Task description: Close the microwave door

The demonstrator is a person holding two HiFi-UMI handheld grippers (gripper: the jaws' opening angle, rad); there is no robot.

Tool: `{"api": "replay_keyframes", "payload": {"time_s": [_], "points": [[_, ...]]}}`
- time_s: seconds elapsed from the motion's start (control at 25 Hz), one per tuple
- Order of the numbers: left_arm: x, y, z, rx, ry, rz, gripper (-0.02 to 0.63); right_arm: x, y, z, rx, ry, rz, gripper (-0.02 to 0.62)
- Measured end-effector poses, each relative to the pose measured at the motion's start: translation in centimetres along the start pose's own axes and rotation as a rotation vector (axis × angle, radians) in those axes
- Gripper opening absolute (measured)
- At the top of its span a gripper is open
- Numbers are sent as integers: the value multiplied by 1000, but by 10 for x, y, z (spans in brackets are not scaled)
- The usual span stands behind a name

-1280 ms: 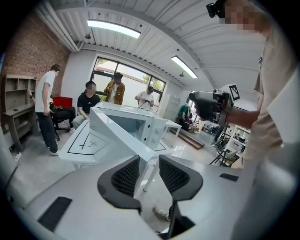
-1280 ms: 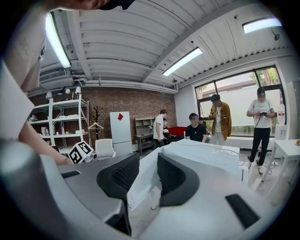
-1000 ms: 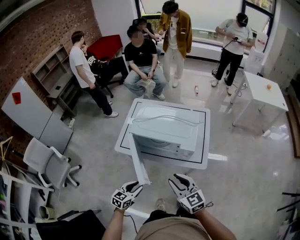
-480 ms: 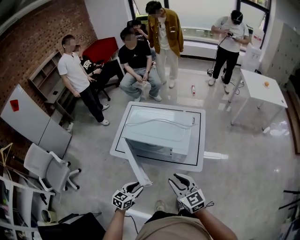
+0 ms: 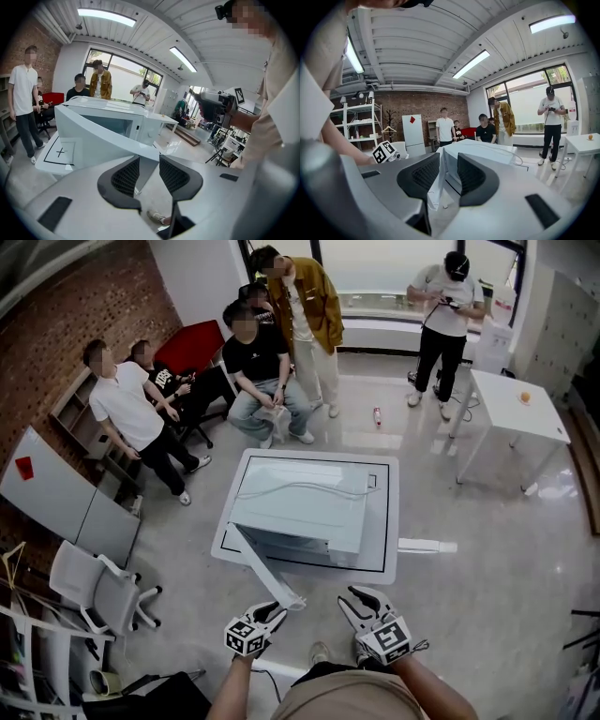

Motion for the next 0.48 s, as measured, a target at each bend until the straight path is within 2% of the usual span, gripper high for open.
{"api": "replay_keyframes", "payload": {"time_s": [0.48], "points": [[7,-21,33,-10,21,-12,123,32,-4,-15,22,40,26,123]]}}
Point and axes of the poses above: the fingertips, and each gripper's own axes: z forward along the fingers, x to its right, y out of its underside, the point moved 1 cm from there along -z, backward along the fingers, and after that the axes turned 7 degrees about -z, right-handed, at the moved point
